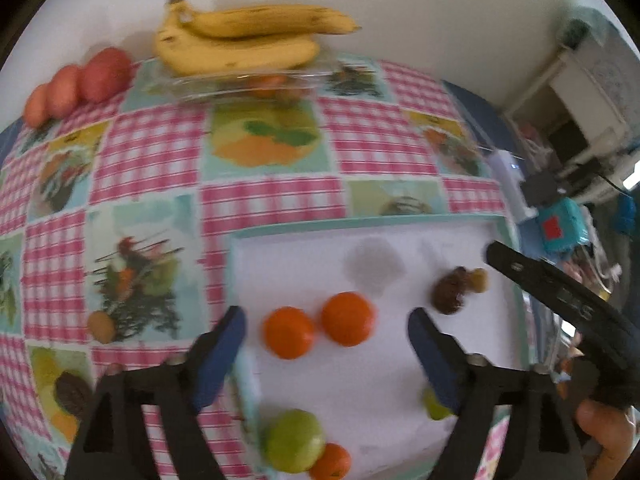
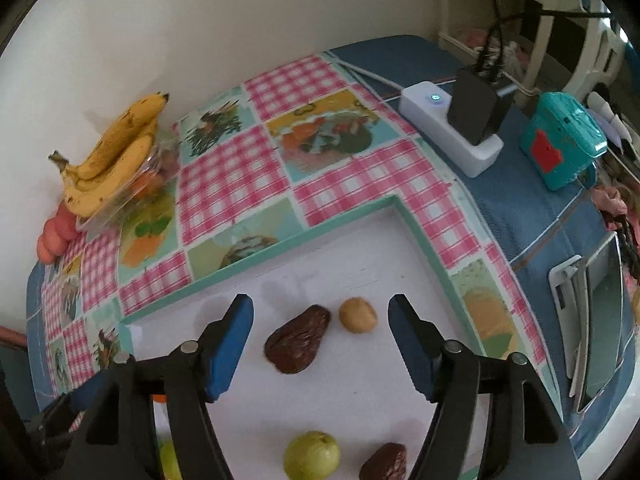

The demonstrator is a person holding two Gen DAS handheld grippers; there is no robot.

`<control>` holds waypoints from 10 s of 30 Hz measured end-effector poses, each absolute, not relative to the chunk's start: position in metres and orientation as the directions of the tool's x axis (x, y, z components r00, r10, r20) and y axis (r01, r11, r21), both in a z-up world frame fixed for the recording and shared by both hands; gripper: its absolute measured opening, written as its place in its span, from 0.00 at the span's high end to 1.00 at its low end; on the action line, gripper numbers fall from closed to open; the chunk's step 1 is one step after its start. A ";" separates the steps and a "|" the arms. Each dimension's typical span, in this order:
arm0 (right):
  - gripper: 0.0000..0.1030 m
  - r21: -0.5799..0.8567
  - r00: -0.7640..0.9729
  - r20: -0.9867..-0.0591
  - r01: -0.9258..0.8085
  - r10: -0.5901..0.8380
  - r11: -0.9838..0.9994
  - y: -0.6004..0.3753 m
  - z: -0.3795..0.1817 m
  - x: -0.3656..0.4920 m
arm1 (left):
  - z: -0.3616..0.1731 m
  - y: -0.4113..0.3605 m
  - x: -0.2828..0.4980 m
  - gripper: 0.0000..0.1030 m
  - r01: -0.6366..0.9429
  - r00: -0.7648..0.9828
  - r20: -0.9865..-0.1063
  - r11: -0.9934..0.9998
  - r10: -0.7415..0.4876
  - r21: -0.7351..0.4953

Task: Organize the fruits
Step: 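Carry the kiwi into the tray and open the right tool while the left releases the tangerine there, then move both open tools back to the remaining kiwi and dark date on the tablecloth, then grasp the dark date with the left tool while the right tool grasps the last kiwi, then carry the kiwi into the tray and open the right tool while the left releases the date there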

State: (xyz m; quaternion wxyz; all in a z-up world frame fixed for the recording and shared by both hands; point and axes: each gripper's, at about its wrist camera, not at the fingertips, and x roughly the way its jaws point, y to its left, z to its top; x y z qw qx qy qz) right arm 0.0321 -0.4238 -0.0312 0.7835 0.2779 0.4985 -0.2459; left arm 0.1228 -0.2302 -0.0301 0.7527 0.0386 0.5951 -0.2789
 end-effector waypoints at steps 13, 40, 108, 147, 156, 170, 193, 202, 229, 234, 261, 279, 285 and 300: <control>0.15 0.103 0.340 -0.929 0.618 -0.146 0.779 -0.388 -0.037 0.044 | -0.036 -0.160 0.149 0.00 0.291 0.258 -0.937 0.944 -0.234 -0.156; 0.15 0.141 0.418 -0.900 0.549 -0.125 0.824 -0.303 -0.006 0.024 | 0.002 -0.055 0.131 0.00 0.174 0.368 -0.915 0.979 -0.165 -0.106; 0.15 0.077 0.378 -0.920 0.440 -0.107 0.895 -0.205 -0.033 0.069 | -0.079 0.004 0.139 0.57 0.012 0.192 -0.925 0.943 -0.327 -0.331; 0.22 0.157 0.484 -0.874 0.192 0.045 0.969 -0.145 -0.041 0.116 | -0.039 0.066 0.164 0.65 -0.145 0.365 -0.869 0.902 -0.334 -0.407; 0.56 0.169 0.433 -0.898 0.164 0.083 0.972 -0.134 -0.062 0.133 | -0.046 0.067 0.166 0.65 -0.164 0.348 -0.867 0.887 -0.358 -0.432; 0.72 0.113 0.405 -0.912 0.112 0.059 0.987 -0.114 -0.073 0.153 | -0.045 0.070 0.166 0.65 -0.166 0.352 -0.859 0.879 -0.371 -0.448; 0.73 0.132 0.423 -0.906 0.210 0.032 0.969 -0.152 -0.021 0.112 | -0.014 0.058 0.157 0.65 -0.094 0.375 -0.832 0.876 -0.410 -0.474; 0.74 0.120 0.445 -0.896 0.268 -0.012 0.956 -0.189 0.004 0.088 | 0.005 0.036 0.144 0.65 -0.028 0.375 -0.807 0.865 -0.456 -0.501; 0.73 0.118 0.446 -0.878 0.554 -0.174 0.824 -0.349 0.025 0.008 | 0.018 -0.141 0.075 0.65 0.294 0.211 -0.791 0.809 -0.574 -0.509; 0.73 0.122 0.448 -0.875 0.571 -0.184 0.812 -0.362 0.026 -0.001 | 0.014 -0.162 0.066 0.65 0.328 0.183 -0.797 0.800 -0.575 -0.502; 0.73 0.096 0.281 -0.954 0.607 -0.100 0.789 -0.374 -0.060 0.001 | -0.057 -0.208 0.067 0.65 0.335 0.108 -0.852 0.826 -0.512 -0.454; 0.73 0.085 0.258 -0.962 0.607 -0.094 0.790 -0.373 -0.066 0.005 | -0.065 -0.196 0.080 0.65 0.284 0.121 -0.851 0.839 -0.512 -0.464; 0.64 0.077 0.260 -0.960 0.601 -0.103 0.796 -0.373 -0.064 0.006 | -0.063 -0.195 0.081 0.64 0.285 0.123 -0.851 0.839 -0.511 -0.463; 0.25 0.058 0.287 -0.947 0.595 -0.145 0.802 -0.372 -0.049 0.006 | -0.041 -0.183 0.086 0.53 0.313 0.173 -0.870 0.863 -0.462 -0.396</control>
